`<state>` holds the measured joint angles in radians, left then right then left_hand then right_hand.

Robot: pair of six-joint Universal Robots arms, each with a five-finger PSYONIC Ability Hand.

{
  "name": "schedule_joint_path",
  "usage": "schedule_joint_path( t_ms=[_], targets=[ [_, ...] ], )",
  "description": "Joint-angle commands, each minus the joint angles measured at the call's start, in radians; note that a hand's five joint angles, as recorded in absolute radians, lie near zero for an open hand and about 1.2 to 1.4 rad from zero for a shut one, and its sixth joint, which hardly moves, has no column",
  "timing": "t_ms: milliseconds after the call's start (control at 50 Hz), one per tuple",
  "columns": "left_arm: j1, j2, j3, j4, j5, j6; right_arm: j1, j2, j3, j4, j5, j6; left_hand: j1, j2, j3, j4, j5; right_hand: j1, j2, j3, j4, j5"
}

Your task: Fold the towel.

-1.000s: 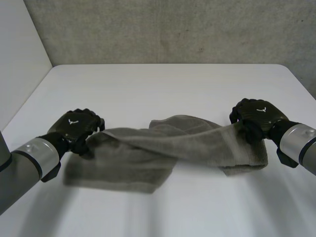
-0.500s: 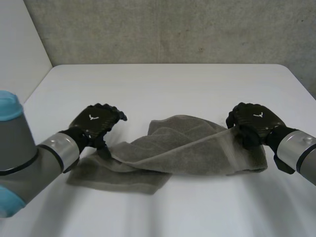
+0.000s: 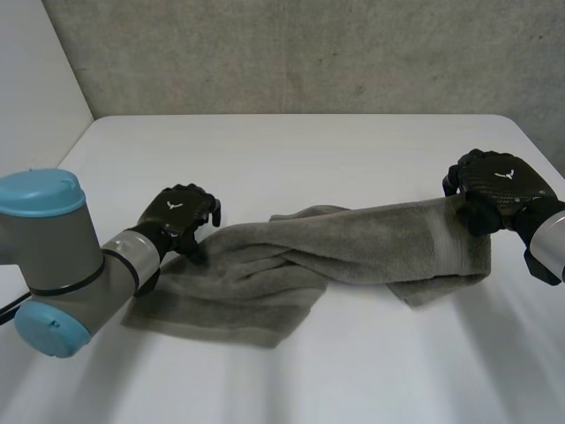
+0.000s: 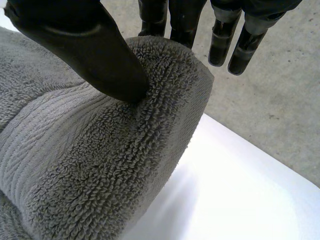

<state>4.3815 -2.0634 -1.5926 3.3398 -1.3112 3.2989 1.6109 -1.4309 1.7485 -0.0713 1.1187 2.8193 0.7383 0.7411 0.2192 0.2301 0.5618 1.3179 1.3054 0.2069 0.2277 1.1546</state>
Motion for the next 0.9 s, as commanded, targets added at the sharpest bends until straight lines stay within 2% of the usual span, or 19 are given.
schedule_joint_path(
  t_ms=[20, 160, 360, 440, 480, 520, 540, 560, 660, 760, 900],
  targets=[
    [-0.004, -0.029, -0.001, -0.011, 0.001, -0.007, 0.001, -0.003, 0.000, 0.004, 0.000, 0.002, 0.051, 0.048, -0.045, -0.056, 0.053, 0.078, 0.091, -0.032, -0.053, 0.067],
    [-0.007, -0.047, -0.003, -0.011, 0.003, -0.004, 0.000, -0.008, -0.011, 0.008, 0.003, 0.002, 0.045, 0.042, -0.045, -0.056, 0.047, 0.078, 0.091, -0.032, -0.053, 0.067],
    [-0.004, -0.078, 0.029, -0.006, -0.006, 0.001, -0.002, -0.023, -0.006, 0.008, -0.011, 0.002, -0.081, -0.084, -0.045, -0.056, -0.079, 0.078, 0.091, -0.032, -0.053, 0.067],
    [-0.004, -0.096, 0.042, -0.010, -0.008, 0.002, 0.000, -0.025, -0.004, 0.008, -0.019, 0.002, -0.052, -0.055, -0.045, -0.056, -0.050, 0.078, 0.091, -0.032, -0.053, 0.067],
    [-0.004, -0.101, 0.043, -0.011, -0.006, 0.002, 0.000, -0.031, -0.003, 0.010, -0.020, 0.002, 0.021, 0.018, -0.045, -0.056, 0.023, 0.078, 0.091, -0.032, -0.053, 0.067],
    [-0.004, -0.106, 0.040, -0.023, -0.006, 0.001, 0.000, -0.033, -0.004, 0.010, -0.022, 0.002, 0.483, 0.480, -0.045, -0.056, 0.485, 0.078, 0.091, -0.032, -0.053, 0.067],
    [-0.004, -0.106, 0.040, -0.023, -0.006, 0.001, 0.000, -0.033, -0.004, 0.015, -0.025, 0.000, 0.485, 0.482, -0.045, -0.056, 0.487, 0.078, 0.091, -0.032, -0.053, 0.067],
    [0.000, -0.101, 0.037, -0.040, -0.006, 0.002, 0.000, -0.033, -0.004, 0.015, -0.025, 0.000, 0.656, 0.653, -0.045, -0.056, 0.658, 0.078, 0.091, -0.032, -0.053, 0.067],
    [0.009, -0.080, 0.042, -0.122, -0.008, 0.004, 0.009, -0.033, -0.012, 0.045, -0.066, -0.011, 0.658, 0.655, -0.045, -0.056, 0.660, 0.078, 0.091, -0.032, -0.053, 0.067],
    [0.033, 0.032, 0.059, -0.155, -0.005, 0.007, 0.015, -0.022, -0.061, 0.082, -0.089, -0.015, 0.658, 0.655, -0.045, -0.056, 0.660, 0.078, 0.091, -0.032, -0.053, 0.067],
    [0.050, 0.137, 0.228, -0.171, 0.001, 0.004, 0.067, 0.038, -0.304, 0.146, -0.053, -0.017, 0.658, 0.655, -0.045, -0.056, 0.660, 0.078, 0.091, -0.032, -0.053, 0.067]
  ],
)
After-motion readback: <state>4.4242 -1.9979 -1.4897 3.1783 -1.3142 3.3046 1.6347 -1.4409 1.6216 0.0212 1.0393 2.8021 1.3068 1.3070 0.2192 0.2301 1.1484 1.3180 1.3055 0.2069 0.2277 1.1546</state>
